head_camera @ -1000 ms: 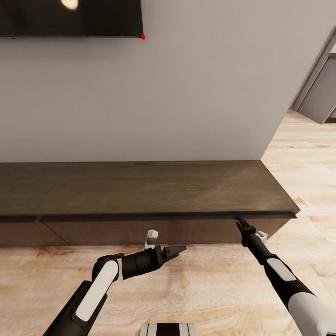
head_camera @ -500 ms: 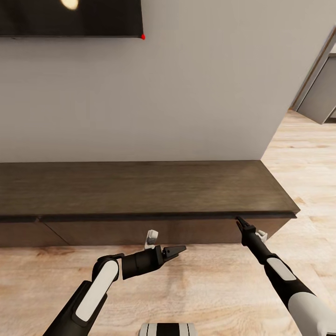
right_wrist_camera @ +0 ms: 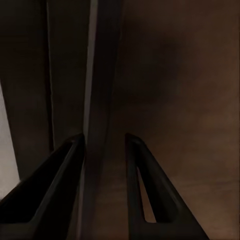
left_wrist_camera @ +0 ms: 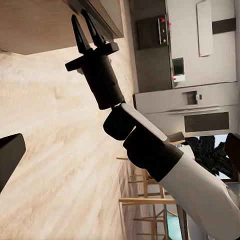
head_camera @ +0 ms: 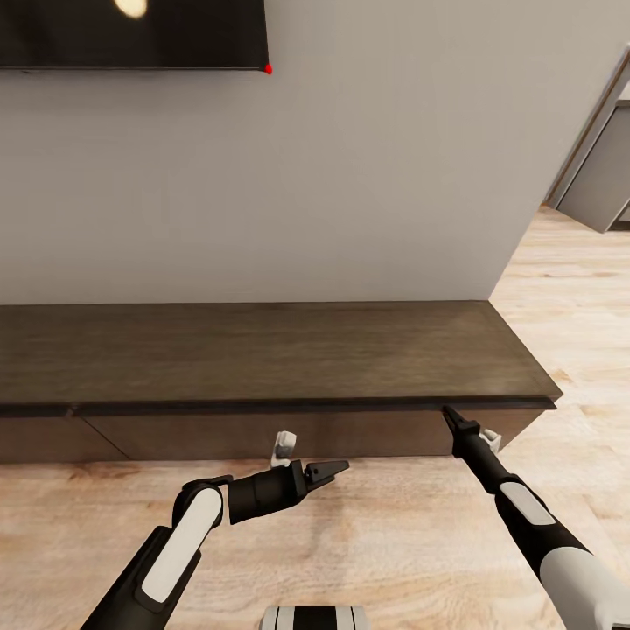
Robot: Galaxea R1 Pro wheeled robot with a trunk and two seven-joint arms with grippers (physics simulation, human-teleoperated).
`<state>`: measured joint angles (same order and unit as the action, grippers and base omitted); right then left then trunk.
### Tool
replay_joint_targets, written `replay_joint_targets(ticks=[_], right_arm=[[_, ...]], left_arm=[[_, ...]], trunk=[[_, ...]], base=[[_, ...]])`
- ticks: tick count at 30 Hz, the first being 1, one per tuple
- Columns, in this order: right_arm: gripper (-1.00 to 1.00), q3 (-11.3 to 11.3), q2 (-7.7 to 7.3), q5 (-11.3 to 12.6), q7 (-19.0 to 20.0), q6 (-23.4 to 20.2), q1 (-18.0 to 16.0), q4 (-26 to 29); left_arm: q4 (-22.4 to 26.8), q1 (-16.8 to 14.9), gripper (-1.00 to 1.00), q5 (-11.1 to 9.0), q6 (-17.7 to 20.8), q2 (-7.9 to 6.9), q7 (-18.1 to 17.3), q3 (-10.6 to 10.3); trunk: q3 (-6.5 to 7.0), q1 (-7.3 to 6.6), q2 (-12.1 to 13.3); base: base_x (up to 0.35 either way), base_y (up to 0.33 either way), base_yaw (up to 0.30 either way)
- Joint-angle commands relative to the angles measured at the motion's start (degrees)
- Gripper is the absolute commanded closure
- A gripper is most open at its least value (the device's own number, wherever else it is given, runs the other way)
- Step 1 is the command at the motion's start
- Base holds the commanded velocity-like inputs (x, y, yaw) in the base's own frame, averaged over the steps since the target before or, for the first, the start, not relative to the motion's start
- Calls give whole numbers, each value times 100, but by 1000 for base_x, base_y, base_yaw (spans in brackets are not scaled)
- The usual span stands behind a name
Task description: Place each of the two pumpkins and all three candles from the living room inside a cabinet in the living room (use any cabinet), then make sure every cabinet is closed, and position the cauldron so it is next to a table in the living room.
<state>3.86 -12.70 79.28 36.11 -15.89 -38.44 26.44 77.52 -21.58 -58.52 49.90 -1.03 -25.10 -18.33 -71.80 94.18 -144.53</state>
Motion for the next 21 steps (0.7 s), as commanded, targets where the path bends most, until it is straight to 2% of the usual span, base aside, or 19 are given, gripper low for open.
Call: replay_joint_targets(ticks=[1, 21], right_arm=[[100, -26, -1, -41, -10, -26, 3, -16], [100, -35, 13, -110, -18, -49, 3, -16]], left_arm=[[0, -4, -100, -2, 15, -3, -13, -4], [-9, -4, -100, -2, 11, -3, -13, -4]], trunk=[[-5, 0, -1], [-5, 0, -1]], base=[[0, 0, 0], [0, 0, 0]])
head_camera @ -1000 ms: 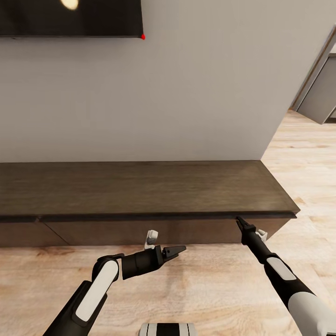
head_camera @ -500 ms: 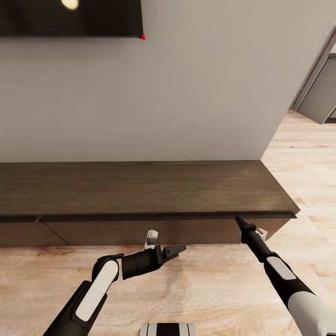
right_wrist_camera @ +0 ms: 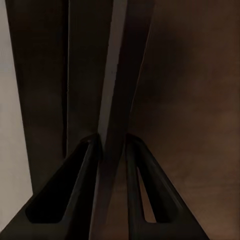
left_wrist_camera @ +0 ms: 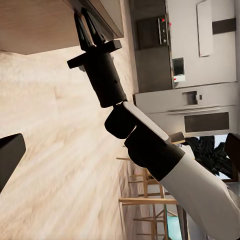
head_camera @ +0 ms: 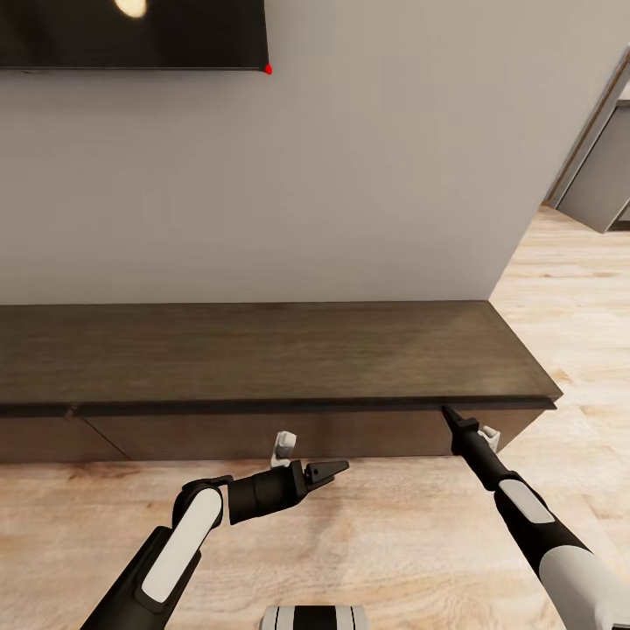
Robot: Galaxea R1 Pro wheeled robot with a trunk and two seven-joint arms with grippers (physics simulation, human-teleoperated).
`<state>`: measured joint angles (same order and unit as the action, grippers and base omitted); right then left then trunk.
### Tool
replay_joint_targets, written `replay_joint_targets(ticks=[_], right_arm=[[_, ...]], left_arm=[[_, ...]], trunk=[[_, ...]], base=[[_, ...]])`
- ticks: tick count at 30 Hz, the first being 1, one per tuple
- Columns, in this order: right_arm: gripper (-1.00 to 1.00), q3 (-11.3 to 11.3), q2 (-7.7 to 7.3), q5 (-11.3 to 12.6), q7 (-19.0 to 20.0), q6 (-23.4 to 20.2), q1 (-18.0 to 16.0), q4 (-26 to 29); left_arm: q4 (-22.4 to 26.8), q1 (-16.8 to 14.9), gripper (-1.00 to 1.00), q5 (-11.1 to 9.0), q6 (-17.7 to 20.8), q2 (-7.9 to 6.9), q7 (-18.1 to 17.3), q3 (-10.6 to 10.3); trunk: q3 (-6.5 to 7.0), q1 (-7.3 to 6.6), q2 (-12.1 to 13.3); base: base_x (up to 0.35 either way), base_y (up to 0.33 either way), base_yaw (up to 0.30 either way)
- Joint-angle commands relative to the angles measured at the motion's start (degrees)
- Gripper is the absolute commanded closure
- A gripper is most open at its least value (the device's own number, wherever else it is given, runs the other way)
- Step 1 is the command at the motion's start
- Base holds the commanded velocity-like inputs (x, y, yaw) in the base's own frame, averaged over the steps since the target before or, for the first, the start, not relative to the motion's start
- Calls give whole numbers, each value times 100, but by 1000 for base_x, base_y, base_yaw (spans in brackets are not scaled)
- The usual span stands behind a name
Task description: Place each of the two pumpkins and all three candles from the living room inside a cabinet in the living room (use any cabinet), then make sure every cabinet is closed, and position the cauldron so it is next to a table in the living room.
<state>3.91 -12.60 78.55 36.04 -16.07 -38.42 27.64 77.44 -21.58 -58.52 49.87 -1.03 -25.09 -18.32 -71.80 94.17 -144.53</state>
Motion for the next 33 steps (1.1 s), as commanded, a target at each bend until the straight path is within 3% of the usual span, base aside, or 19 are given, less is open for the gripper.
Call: replay_joint_targets(ticks=[1, 11, 33], right_arm=[[100, -39, 3, -38, -13, -33, 2, -136], [100, -30, -15, -208, 9, -36, 2, -145], [100, -31, -13, -208, 14, -36, 2, -145]], left_arm=[[-1, -4, -100, -1, 14, -3, -13, -5], [-1, -4, -100, -6, 15, -30, -19, -5], [-86, -4, -100, -10, 6, -64, -22, 4]], trunk=[[-5, 0, -1], [-5, 0, -1], [-5, 0, -1]], base=[[0, 0, 0], [0, 0, 0], [0, 0, 0]])
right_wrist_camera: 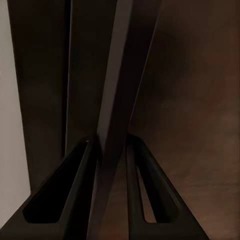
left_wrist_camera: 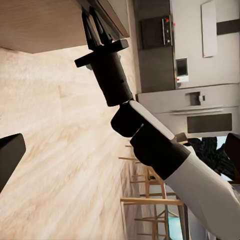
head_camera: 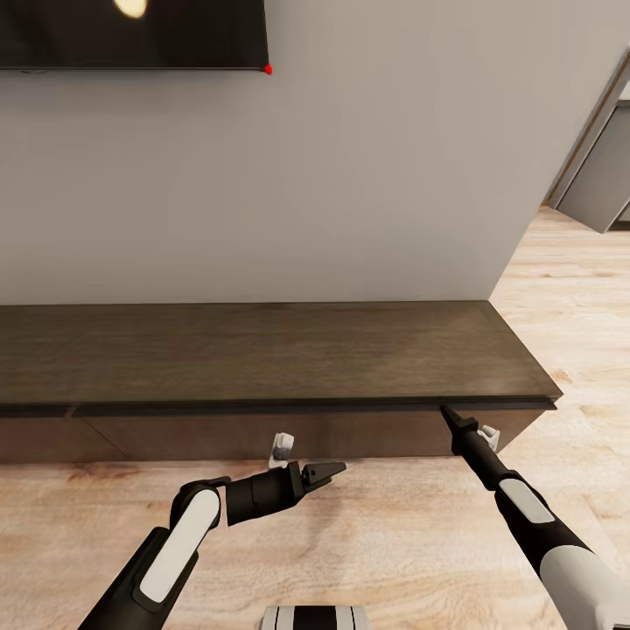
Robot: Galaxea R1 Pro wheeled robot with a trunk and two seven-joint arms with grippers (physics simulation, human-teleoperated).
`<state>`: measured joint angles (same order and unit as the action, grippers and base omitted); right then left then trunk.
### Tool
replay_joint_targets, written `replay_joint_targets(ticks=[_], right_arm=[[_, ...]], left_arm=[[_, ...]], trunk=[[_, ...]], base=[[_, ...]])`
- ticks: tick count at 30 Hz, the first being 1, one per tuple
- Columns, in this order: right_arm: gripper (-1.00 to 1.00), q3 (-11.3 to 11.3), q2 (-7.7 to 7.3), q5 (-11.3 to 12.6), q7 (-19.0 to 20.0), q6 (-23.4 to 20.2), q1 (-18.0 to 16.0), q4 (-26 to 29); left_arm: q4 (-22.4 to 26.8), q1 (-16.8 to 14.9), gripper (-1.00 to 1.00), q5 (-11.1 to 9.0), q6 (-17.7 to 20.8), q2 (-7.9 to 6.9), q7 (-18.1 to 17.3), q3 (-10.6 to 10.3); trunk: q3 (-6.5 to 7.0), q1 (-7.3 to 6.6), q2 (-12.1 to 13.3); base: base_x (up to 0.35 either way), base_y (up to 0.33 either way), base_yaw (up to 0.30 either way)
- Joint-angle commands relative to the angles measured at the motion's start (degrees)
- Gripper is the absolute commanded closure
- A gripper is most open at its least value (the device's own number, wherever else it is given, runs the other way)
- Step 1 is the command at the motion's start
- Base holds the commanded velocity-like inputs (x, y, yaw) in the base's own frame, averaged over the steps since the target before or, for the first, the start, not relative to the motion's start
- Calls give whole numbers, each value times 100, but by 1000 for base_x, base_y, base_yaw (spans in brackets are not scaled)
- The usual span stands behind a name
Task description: Place each of the two pumpkins and all three candles from the living room inside a cabinet in the living room (use any cabinet), then make sure every cabinet is closed, and position the cauldron so it is next to a table in the living room.
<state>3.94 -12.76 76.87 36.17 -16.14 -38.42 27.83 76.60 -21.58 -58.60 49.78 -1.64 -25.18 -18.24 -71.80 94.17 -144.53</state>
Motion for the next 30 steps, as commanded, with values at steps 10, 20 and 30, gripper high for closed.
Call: replay_joint_targets(ticks=[10, 20, 30], right_arm=[[100, -33, 28, -33, -26, 8, 1, -164], [100, -33, 28, -32, -14, -3, 1, -164], [100, -25, 26, -32, -13, -3, 1, -164]], left_arm=[[-5, -4, -100, -2, 14, -3, -13, -5], [-5, -4, -100, -2, 14, -3, -13, -5], [-5, -4, -100, -2, 14, -3, -13, -5]], trunk=[[-5, 0, -1], [-5, 0, -1], [-5, 0, -1]], base=[[0, 0, 0], [-112, 0, 0], [-247, 0, 0]])
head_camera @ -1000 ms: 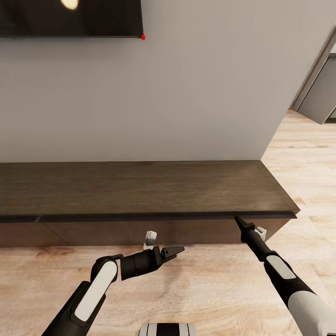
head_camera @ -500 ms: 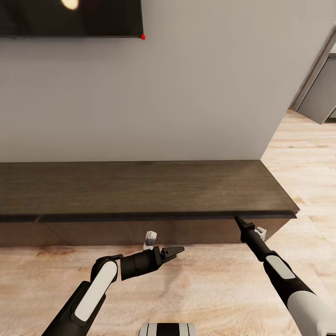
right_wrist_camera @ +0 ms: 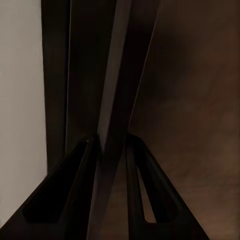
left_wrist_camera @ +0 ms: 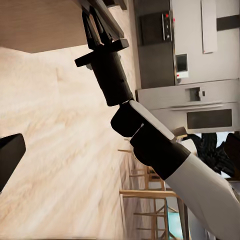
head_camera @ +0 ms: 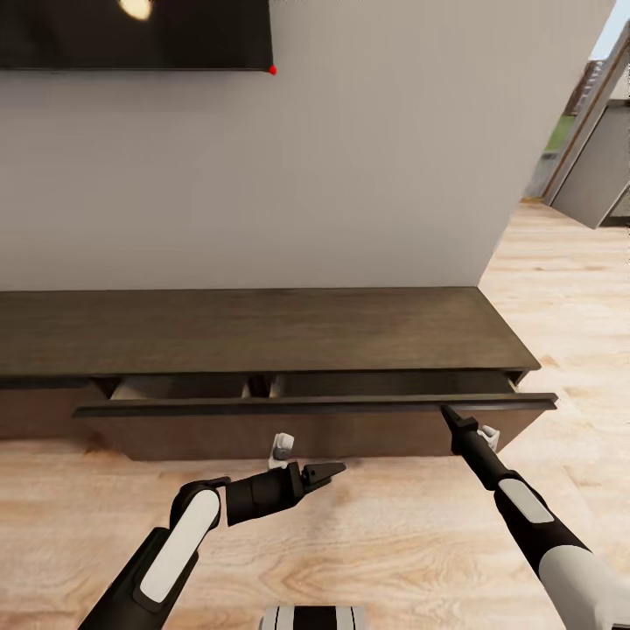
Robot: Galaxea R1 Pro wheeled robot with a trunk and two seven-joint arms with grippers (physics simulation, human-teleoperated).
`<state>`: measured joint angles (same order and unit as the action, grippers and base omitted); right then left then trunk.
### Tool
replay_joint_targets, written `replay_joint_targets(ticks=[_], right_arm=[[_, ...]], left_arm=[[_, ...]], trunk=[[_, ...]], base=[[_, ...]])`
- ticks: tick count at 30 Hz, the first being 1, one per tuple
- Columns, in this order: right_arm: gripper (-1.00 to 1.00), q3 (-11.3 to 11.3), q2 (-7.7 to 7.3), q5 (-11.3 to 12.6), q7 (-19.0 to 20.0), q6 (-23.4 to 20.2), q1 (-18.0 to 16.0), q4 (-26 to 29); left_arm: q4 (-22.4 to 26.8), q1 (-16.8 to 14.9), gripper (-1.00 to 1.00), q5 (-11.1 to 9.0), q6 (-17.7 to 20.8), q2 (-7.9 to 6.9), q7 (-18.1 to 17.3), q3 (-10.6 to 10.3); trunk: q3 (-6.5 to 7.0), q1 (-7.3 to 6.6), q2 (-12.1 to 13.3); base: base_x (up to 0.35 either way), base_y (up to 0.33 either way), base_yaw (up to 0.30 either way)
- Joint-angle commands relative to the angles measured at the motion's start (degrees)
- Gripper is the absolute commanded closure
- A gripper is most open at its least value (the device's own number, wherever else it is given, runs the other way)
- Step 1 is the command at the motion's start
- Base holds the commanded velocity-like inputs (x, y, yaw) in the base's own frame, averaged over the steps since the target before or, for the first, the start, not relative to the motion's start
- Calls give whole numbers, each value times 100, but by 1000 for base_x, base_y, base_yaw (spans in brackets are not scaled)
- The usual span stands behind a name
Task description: Place each of the two pumpkins and all three candles from the living room inside a cabinet in the living room (use any cabinet), then make sure every cabinet is closed, and position the cauldron so it is next to a table in the living room.
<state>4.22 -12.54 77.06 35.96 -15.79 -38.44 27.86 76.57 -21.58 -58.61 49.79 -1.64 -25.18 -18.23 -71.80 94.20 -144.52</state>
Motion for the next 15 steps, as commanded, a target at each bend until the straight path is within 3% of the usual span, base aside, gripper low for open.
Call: replay_joint_targets(ticks=[1, 15], right_arm=[[100, -53, 5, -50, 7, -38, 3, -167], [100, -53, -3, -50, 7, -38, 3, -167]], left_arm=[[-1, -5, -100, -1, 14, -3, -13, -5], [-1, -5, -100, -1, 20, -3, -13, -5]], trunk=[[-5, -3, -1], [-5, -3, -1]], base=[[-208, 0, 0], [-139, 0, 0]])
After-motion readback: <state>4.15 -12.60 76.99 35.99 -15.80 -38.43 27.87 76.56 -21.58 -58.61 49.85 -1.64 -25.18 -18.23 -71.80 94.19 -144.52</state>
